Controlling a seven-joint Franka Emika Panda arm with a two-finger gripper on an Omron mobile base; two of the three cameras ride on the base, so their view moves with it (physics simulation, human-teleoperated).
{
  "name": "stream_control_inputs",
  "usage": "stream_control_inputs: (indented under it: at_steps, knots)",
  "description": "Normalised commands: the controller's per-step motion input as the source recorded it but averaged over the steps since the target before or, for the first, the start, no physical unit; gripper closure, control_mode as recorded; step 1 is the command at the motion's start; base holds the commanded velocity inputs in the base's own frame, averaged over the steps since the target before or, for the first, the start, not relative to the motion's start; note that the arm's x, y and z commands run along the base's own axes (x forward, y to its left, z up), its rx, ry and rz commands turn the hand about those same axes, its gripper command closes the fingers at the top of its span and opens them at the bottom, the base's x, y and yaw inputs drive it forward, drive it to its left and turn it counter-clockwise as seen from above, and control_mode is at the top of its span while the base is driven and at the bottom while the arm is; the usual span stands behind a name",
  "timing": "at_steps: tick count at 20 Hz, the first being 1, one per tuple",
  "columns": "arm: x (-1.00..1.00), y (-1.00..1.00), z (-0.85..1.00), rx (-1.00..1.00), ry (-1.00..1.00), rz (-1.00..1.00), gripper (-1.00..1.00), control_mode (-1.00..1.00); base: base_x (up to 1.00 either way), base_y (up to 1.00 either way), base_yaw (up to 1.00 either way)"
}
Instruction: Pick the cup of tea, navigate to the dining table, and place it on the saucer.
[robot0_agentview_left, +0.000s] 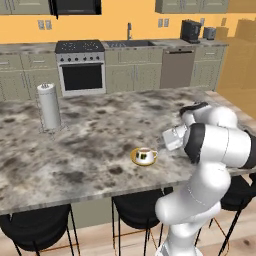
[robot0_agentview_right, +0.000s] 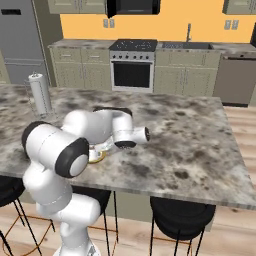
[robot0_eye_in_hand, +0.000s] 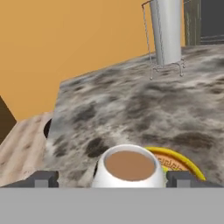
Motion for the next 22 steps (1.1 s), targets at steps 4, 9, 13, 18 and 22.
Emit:
stream_control_inputs:
  at_steps: [4,9,13,18,22]
  knots:
    - [-0.42,0.00,1.00,0.05,-0.03,0.00,-1.00,-1.00,0.00,0.00,0.00]
    - [-0.84,-0.03,0.68,0.00,0.05,-0.05,-1.00,-1.00,0.00,0.00,0.00]
    - [-1.00,-0.06,0.41,0.00,0.20,-0.15,-1.00,-1.00,0.00,0.00,0.00]
    - [-1.00,-0.02,0.14,0.00,0.28,-0.20,-1.00,-1.00,0.00,0.00,0.00]
    - [-0.99,0.00,0.02,0.00,0.38,-0.24,-1.00,-1.00,0.00,0.00,0.00]
